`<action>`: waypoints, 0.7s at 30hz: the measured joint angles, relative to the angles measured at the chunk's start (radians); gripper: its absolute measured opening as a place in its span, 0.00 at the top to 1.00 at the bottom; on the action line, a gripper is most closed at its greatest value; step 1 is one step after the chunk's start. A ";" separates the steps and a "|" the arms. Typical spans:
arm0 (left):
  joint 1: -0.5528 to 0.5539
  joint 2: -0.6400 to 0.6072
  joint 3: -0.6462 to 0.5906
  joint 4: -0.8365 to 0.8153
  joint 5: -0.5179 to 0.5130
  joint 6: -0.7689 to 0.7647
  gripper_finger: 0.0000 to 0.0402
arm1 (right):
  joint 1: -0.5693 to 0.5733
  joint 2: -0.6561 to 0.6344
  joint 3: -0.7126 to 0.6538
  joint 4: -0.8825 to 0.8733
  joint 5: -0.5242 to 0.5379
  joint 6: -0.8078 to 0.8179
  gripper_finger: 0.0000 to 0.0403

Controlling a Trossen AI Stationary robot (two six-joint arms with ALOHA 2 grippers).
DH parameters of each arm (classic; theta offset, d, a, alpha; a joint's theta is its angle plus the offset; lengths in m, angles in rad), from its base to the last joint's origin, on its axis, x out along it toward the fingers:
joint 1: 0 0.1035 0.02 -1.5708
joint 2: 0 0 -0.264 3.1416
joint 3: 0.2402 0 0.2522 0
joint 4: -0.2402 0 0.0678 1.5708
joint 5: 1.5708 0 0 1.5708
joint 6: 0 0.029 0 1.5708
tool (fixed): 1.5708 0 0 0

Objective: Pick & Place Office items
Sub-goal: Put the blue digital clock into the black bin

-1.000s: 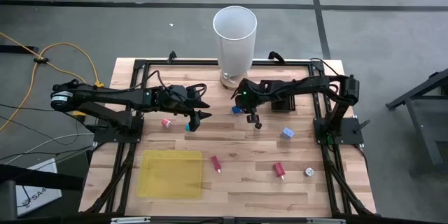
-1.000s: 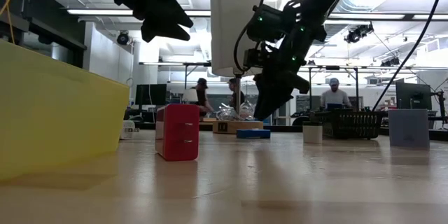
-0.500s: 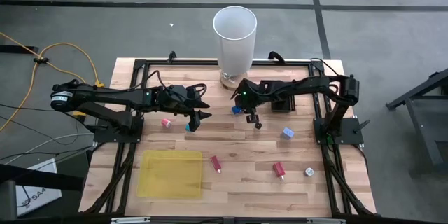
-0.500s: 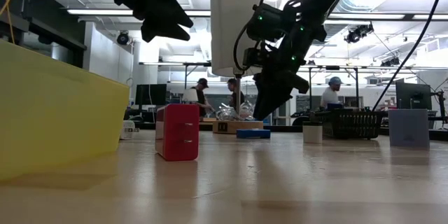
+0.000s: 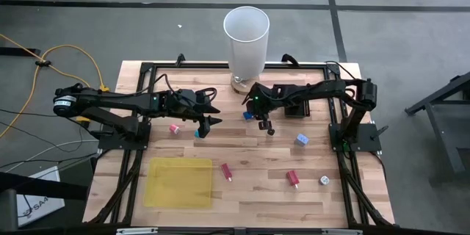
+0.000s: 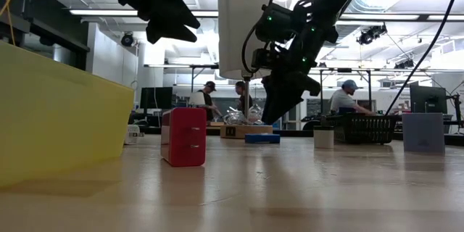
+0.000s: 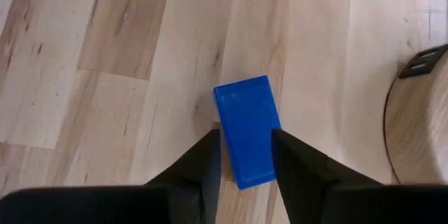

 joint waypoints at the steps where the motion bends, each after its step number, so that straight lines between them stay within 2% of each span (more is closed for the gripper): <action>1: 0.000 0.000 0.000 0.000 0.000 0.000 0.53 | 0.000 0.000 0.000 0.000 0.000 0.000 0.69; 8: 0.000 0.000 0.000 0.000 0.000 0.000 0.53 | 0.000 0.000 0.000 0.000 0.000 0.002 0.59; 16: 0.000 0.000 0.000 0.000 0.000 0.000 0.53 | 0.000 0.000 0.000 0.000 -0.004 -0.007 0.52; 21: 0.000 0.000 0.000 0.000 0.000 0.000 0.53 | 0.000 0.000 0.000 0.000 -0.045 -0.058 0.47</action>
